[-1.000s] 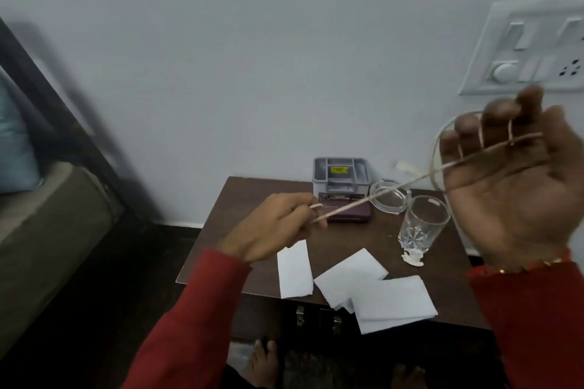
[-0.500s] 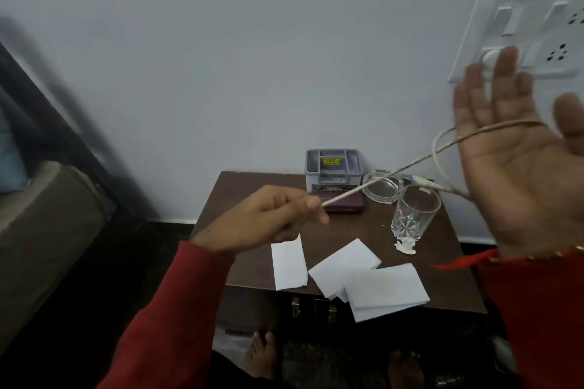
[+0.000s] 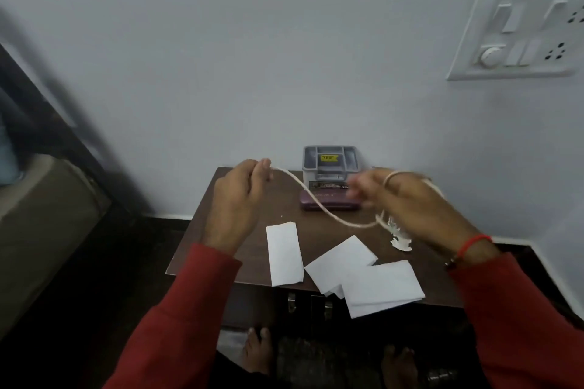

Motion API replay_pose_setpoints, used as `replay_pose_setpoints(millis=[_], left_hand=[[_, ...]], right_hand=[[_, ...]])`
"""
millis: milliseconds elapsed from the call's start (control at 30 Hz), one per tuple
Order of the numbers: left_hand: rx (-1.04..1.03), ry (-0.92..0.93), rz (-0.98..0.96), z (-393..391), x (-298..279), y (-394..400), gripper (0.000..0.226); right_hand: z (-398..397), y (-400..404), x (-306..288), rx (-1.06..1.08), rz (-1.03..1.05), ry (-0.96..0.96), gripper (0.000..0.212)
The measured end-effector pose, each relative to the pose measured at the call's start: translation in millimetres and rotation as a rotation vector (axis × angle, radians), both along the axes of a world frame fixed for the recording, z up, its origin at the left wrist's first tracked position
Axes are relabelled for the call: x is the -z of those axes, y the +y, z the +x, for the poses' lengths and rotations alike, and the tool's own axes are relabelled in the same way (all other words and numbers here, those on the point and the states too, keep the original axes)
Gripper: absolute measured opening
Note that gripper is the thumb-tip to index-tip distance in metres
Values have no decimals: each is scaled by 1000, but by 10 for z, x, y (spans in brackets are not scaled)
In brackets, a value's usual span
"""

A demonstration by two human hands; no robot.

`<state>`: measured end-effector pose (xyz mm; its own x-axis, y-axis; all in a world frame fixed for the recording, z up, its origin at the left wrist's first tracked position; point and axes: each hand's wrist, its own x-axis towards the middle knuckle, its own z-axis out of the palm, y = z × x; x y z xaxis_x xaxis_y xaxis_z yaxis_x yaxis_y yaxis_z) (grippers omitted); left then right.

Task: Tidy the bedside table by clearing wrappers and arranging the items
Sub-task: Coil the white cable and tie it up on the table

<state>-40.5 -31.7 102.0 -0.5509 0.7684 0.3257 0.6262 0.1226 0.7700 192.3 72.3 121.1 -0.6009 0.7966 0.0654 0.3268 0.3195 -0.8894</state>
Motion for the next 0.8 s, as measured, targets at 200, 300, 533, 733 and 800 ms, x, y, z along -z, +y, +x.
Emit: replay_pose_setpoints(millis=[200,300,533,733,800], left_hand=[[507,7,-361,193,199,27,33],[487,98,-259,492,442,202,27],[159,-1035,-63,225,235,144,71],[203,58,-104,306,243,37,76],[681,-254,25,498,105,39,75]], right_hand=[[201,118,-272,-371,-1193,1859,32],[13,-308,-363,-861,-1430,1400,28],[-81,-404,-170,-707,-1061,413,47],[-51,-306,-250,-870,-1203,324,49],[-24,-349,-323,-894,-1159,287,48]])
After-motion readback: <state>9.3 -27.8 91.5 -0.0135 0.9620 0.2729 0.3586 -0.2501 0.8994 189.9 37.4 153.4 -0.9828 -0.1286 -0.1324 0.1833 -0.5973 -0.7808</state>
